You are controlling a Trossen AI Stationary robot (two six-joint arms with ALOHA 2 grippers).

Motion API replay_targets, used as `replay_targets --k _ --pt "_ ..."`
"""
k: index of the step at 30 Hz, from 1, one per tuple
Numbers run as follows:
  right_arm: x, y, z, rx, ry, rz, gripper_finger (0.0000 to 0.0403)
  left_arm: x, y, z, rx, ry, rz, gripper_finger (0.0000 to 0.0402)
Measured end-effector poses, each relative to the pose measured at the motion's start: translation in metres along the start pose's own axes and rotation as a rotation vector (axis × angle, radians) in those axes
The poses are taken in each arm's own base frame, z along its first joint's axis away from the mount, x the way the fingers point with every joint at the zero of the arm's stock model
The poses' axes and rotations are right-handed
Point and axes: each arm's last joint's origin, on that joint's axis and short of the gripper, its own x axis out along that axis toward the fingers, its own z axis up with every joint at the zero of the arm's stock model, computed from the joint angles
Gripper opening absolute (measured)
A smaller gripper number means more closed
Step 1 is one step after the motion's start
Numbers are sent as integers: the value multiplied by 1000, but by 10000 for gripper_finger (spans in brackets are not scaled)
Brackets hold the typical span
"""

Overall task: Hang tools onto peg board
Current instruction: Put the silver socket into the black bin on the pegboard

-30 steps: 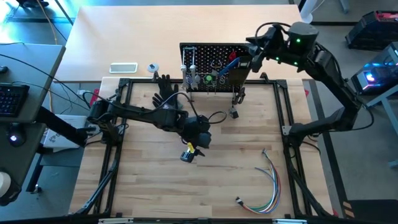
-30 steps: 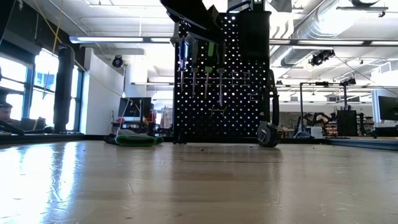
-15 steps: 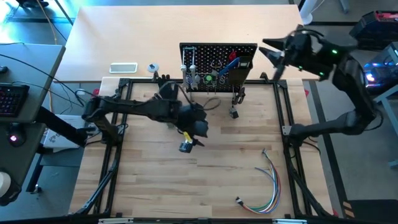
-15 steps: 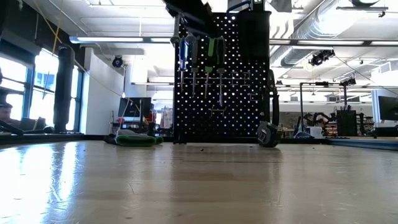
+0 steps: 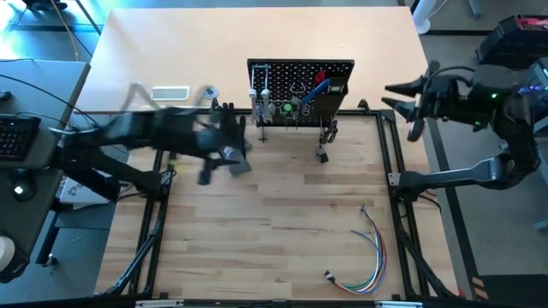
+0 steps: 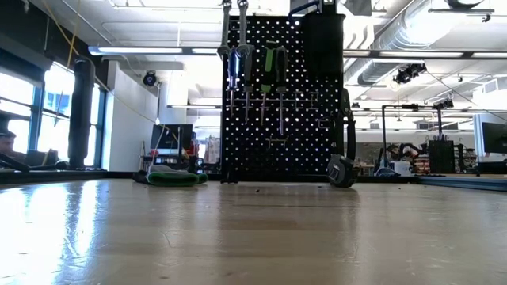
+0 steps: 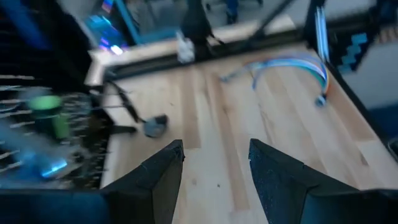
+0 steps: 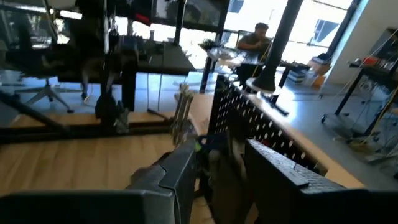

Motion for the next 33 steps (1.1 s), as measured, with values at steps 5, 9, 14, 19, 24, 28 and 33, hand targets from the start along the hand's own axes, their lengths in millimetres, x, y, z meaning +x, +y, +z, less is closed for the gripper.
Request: replay_targets --k 5,9,14,19,24,28,33 --pt "-9 6 -23 21 37 34 130 -55 -6 -26 -63 -99 99 177" --pt "-14 10 -46 46 -2 32 130 -76 -11 -58 -150 -151 150 177" --pt "-8 19 -76 89 -72 74 130 -76 -19 -94 -222 -210 139 177" --pt "10 29 -110 134 -87 146 130 -66 -25 -121 -262 -210 133 177" --pt "27 38 -139 178 -59 183 130 -53 -31 -139 -269 -226 101 177" --pt "33 42 -157 203 -39 189 130 -41 -36 -148 -225 -245 89 177" --pt "38 50 -175 211 -42 222 130 -25 -43 -159 -146 -266 76 177"
